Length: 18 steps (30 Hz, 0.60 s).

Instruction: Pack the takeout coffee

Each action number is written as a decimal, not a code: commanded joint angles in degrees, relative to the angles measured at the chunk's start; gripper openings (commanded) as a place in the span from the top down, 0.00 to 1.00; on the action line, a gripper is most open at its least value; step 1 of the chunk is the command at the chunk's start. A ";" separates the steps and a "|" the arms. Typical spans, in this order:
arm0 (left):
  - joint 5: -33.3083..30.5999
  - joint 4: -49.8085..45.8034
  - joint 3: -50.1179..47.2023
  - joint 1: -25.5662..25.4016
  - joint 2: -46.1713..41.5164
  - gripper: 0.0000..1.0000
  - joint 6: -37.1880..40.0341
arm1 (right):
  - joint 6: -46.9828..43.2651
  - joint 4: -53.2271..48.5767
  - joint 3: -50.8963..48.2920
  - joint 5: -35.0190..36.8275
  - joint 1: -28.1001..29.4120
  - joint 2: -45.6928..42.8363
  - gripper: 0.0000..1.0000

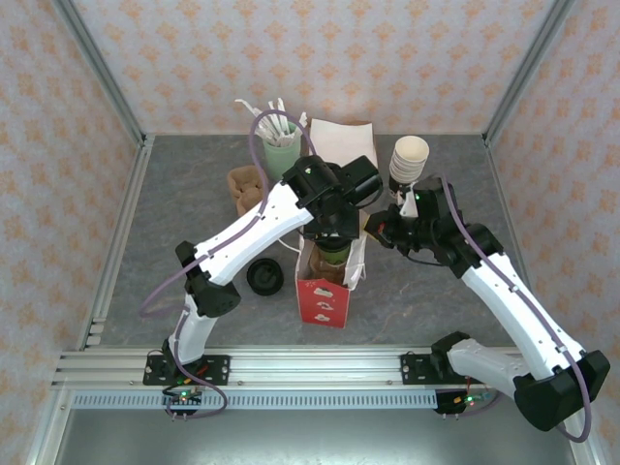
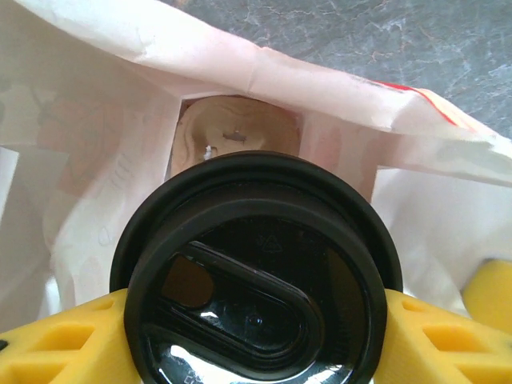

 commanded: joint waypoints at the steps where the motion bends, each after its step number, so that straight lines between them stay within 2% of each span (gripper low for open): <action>1: -2.09 0.53 -1.80 0.92 0.33 0.44 0.08 | -2.57 -0.14 -0.11 -1.17 0.34 -0.95 1.00; 7: -3.84 4.96 -9.53 1.44 -2.96 0.44 2.01 | -7.89 -1.98 1.20 -5.68 0.32 1.34 1.00; 11: -2.79 11.54 -18.20 2.97 -7.02 0.44 2.31 | -10.95 -3.50 1.29 -8.40 0.19 2.68 1.00; 18: -2.34 18.05 -23.79 3.85 -10.94 0.44 5.22 | -18.70 -7.89 2.12 -10.68 -0.28 4.34 1.00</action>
